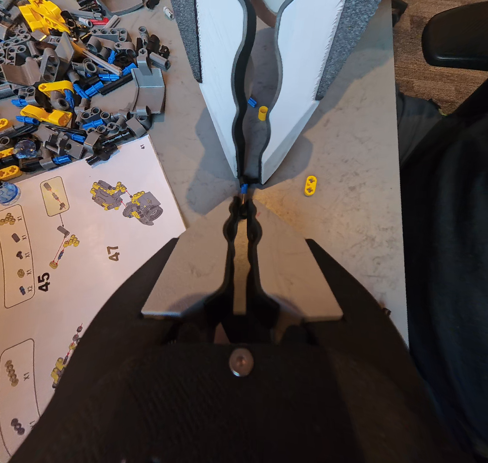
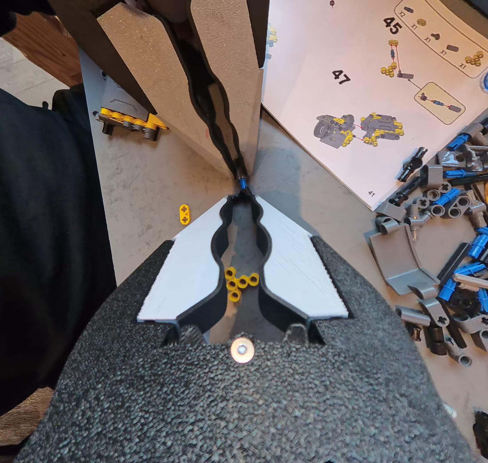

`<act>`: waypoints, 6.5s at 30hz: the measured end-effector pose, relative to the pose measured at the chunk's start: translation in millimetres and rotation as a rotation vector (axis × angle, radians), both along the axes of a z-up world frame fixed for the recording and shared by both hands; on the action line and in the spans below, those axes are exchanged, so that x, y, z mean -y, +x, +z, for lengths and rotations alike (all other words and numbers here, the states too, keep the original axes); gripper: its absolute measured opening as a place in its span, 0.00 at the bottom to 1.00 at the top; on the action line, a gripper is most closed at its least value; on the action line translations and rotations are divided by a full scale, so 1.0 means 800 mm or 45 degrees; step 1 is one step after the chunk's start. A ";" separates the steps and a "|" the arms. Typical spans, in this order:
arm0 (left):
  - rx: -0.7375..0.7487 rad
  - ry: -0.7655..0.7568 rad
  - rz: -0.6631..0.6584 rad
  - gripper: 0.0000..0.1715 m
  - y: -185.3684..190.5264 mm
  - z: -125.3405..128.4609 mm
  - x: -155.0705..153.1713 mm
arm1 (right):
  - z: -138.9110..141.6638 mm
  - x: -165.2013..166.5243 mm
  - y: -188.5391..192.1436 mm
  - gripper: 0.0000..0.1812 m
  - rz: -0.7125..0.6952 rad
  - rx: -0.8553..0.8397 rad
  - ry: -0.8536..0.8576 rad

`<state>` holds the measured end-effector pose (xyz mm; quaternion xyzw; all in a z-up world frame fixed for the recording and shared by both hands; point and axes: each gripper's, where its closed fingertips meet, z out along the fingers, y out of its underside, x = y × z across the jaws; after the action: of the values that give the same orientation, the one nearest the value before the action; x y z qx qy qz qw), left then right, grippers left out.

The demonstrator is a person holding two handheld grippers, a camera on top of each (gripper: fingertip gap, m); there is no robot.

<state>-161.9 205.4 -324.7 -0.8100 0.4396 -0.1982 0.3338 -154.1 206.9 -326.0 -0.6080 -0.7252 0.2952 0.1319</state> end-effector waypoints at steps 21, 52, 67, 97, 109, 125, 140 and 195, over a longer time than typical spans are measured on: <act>-0.001 -0.060 0.088 0.01 0.000 -0.001 -0.003 | 0.000 -0.003 -0.003 0.07 -0.184 -0.027 0.065; 0.035 0.032 0.044 0.00 0.004 0.007 -0.004 | 0.000 0.005 -0.009 0.01 -0.235 -0.032 -0.146; 0.164 0.099 0.292 0.00 -0.062 0.075 -0.003 | 0.039 -0.016 0.014 0.05 -0.331 -0.179 -0.032; 0.260 -0.258 0.503 0.07 -0.079 0.023 0.055 | 0.001 -0.006 -0.057 0.03 0.228 0.054 0.296; 0.183 -0.184 0.461 0.06 -0.068 0.023 0.051 | 0.018 -0.026 0.006 0.03 -0.193 0.036 0.156; 0.032 -0.247 0.228 0.07 -0.001 0.012 0.015 | 0.039 -0.012 0.042 0.03 -0.364 -0.134 0.032; 0.100 -0.421 0.065 0.06 0.055 0.005 0.036 | 0.049 -0.007 0.061 0.03 -0.405 -0.210 -0.058; 0.547 0.112 0.083 0.10 0.042 0.127 0.046 | 0.129 0.048 0.015 0.03 -0.243 -0.793 -0.753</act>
<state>-128.5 168.6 -223.1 -0.7475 0.3401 -0.3361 0.4611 -142.4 168.7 -222.7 -0.5659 -0.4757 0.6458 0.1910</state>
